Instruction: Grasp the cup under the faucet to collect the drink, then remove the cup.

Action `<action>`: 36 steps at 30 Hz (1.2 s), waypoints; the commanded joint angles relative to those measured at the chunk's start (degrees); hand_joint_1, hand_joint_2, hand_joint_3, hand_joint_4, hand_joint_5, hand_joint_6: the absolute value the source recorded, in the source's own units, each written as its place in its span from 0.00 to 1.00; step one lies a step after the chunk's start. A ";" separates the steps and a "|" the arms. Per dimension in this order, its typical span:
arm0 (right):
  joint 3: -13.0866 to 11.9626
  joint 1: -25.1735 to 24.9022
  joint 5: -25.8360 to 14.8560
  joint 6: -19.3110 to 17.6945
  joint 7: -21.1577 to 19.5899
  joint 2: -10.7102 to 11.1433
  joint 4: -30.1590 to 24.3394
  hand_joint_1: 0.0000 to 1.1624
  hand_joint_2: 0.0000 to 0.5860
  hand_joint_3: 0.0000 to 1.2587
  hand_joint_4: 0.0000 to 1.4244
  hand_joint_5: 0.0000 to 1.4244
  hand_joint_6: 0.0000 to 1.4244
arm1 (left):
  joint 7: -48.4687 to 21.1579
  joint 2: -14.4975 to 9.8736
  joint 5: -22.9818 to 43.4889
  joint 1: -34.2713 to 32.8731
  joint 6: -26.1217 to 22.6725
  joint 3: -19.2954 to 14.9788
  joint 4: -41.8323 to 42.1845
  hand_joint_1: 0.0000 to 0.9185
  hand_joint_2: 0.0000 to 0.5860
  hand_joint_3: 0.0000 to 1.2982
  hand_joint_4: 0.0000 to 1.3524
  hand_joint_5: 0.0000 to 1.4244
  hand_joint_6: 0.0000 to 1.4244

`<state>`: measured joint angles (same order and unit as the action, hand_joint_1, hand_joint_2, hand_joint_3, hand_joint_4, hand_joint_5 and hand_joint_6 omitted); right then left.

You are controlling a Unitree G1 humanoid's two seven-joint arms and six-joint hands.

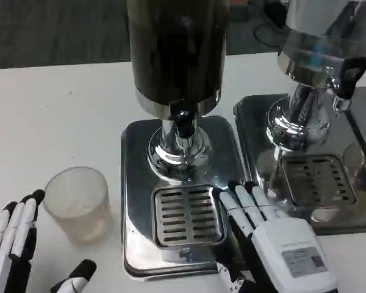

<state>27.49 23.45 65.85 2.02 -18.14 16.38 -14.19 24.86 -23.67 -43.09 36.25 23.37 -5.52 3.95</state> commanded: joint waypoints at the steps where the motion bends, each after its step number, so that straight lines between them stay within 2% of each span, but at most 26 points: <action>1: 0.23 -0.36 0.44 -0.05 -0.59 0.26 -0.43 0.51 0.90 0.07 0.01 0.00 0.13 | 0.24 -0.17 -0.11 0.47 -0.15 0.33 -0.06 0.00 0.29 0.00 0.00 0.00 0.00; 8: 0.37 -0.61 0.02 0.02 -0.84 -0.07 0.06 0.51 0.90 0.07 0.01 0.00 0.13 | 0.45 0.14 0.04 0.98 -0.58 -0.08 0.20 0.00 0.29 0.00 0.00 0.00 0.00; 11: 0.47 -0.62 -0.06 0.18 -0.84 -0.37 0.22 0.51 0.90 0.07 0.01 0.00 0.13 | 1.11 1.48 -0.56 1.44 -3.24 -0.99 1.42 0.00 0.29 0.00 0.00 0.00 0.00; 16: 0.04 -1.22 -0.53 0.26 -0.76 -0.52 0.59 0.51 0.90 0.07 0.01 0.00 0.13 | 1.52 2.29 0.13 0.47 -6.18 -3.12 3.44 0.00 0.15 0.00 0.00 0.00 0.00; 19: -0.09 -1.65 -0.83 0.33 -0.37 -0.58 0.85 0.51 0.90 0.07 0.01 0.00 0.13 | -6.16 1.12 3.57 -1.76 -10.44 -4.05 5.36 0.00 0.11 0.00 0.00 0.00 0.01; 20: -0.02 -1.78 -0.71 0.39 -0.27 -0.59 0.86 0.51 0.90 0.07 0.01 0.00 0.13 | -7.46 0.82 4.17 -2.45 -11.29 -4.41 5.79 0.00 0.10 0.00 0.00 0.02 0.08; 22: 0.14 -1.89 -0.69 0.48 -0.03 -0.66 0.95 0.51 0.90 0.07 0.01 0.00 0.14 | -7.57 -0.02 4.33 -4.55 -11.83 -5.48 5.33 0.00 0.11 0.00 0.00 0.09 0.19; 23: 0.19 -1.67 -0.48 0.71 -0.29 -0.80 0.88 0.51 0.90 0.07 0.01 0.00 0.14 | -7.39 -0.63 4.23 -5.87 -12.00 -6.00 4.73 0.00 0.09 0.00 0.00 0.10 0.20; 24: 0.20 -1.37 -0.48 1.05 -0.39 -1.06 0.76 0.51 0.90 0.08 0.01 0.00 0.14 | -7.51 -1.29 4.56 -7.15 -12.00 -6.40 4.03 0.00 0.09 0.00 0.00 0.08 0.17; 27: 0.32 -0.54 -0.35 2.03 -0.96 -1.88 0.55 0.51 0.90 0.08 0.01 0.00 0.15 | -7.83 -2.98 6.23 -10.72 -10.52 -6.58 0.87 0.00 0.04 0.00 0.00 0.00 0.01; 32: 0.63 -0.22 0.22 3.02 -1.81 -2.69 0.87 0.51 0.90 0.08 0.01 0.00 0.15 | -7.88 -3.74 10.09 -14.53 -6.26 -5.44 -4.98 0.00 0.00 0.00 0.00 0.00 0.00; 36: 0.76 0.19 0.25 3.58 -2.27 -2.90 0.89 0.51 0.90 0.08 0.01 0.00 0.15 | -9.31 -4.23 15.84 -18.13 1.78 -3.67 -15.65 0.00 0.00 0.00 0.00 0.00 0.00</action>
<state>28.16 22.95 65.90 5.08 -19.05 13.75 -13.69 17.02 -27.02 -30.02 19.71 20.87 -10.47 -5.84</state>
